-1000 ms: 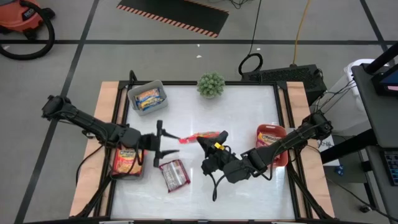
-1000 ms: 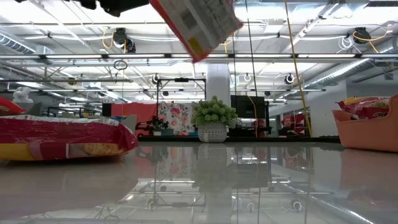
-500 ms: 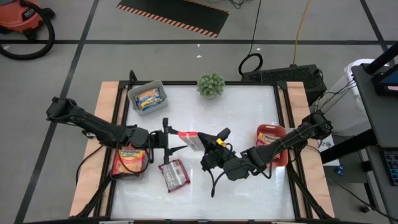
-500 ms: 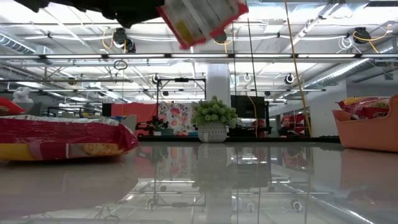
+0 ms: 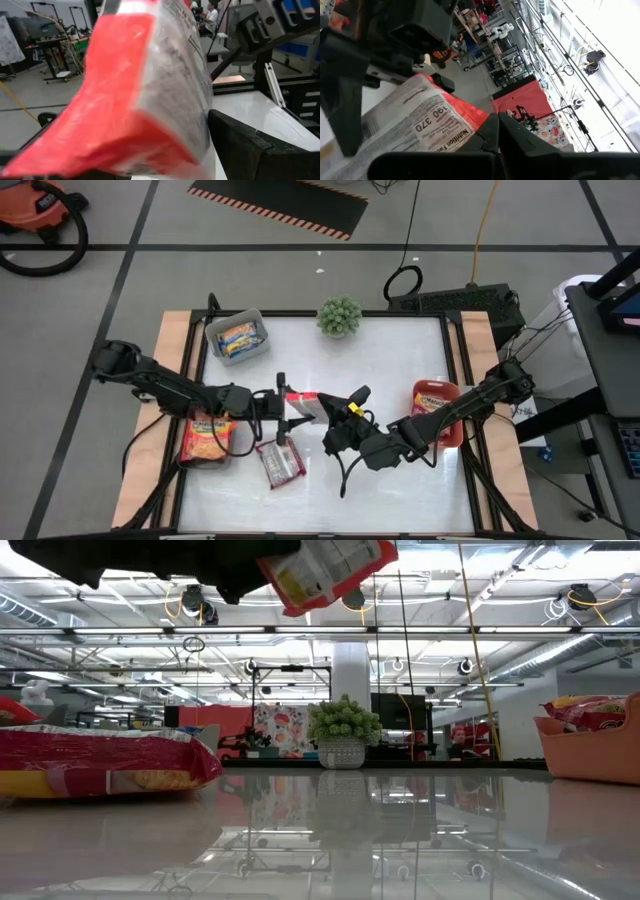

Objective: Sort Maruchan noodles
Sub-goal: Put the orange bag into the black bin

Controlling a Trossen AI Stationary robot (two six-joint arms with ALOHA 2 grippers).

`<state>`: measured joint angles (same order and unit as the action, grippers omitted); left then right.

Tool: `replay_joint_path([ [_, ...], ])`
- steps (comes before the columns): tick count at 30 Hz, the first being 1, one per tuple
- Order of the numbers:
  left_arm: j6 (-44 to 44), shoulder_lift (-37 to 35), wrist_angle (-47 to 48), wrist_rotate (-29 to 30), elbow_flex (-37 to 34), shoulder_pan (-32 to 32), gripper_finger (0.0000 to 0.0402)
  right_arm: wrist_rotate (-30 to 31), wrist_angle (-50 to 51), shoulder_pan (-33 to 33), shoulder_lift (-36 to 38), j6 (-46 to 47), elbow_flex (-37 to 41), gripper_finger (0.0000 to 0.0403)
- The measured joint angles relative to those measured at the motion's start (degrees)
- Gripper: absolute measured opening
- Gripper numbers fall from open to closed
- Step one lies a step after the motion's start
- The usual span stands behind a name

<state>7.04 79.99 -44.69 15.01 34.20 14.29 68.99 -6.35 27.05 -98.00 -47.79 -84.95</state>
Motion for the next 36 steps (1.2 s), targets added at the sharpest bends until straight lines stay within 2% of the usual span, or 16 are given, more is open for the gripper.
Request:
replay_joint_path([
  [11,2.24,1.42,-3.14,-0.01,0.0,0.04,0.0231,0.09,-2.45,0.09,0.0,-0.92,0.0,0.0],
  [14,2.72,1.42,-3.24,-0.1,0.0,0.04,0.0207,0.07,-2.45,0.07,0.0,-0.92,0.0,0.0],
  [20,3.42,1.39,-3.31,-2.61,0.0,-0.03,0.0129,-0.04,-2.45,0.09,-0.02,-0.92,0.0,0.0],
  [30,6.98,0.66,-2.49,-2.78,0.0,0.15,0.0131,0.02,-2.46,0.4,-0.02,-0.82,0.0,0.0],
  [36,10.87,-4.62,5.96,-1.69,0.07,1.31,0.013,-0.04,-2.62,2.24,0.39,-1.14,0.02,0.0],
])
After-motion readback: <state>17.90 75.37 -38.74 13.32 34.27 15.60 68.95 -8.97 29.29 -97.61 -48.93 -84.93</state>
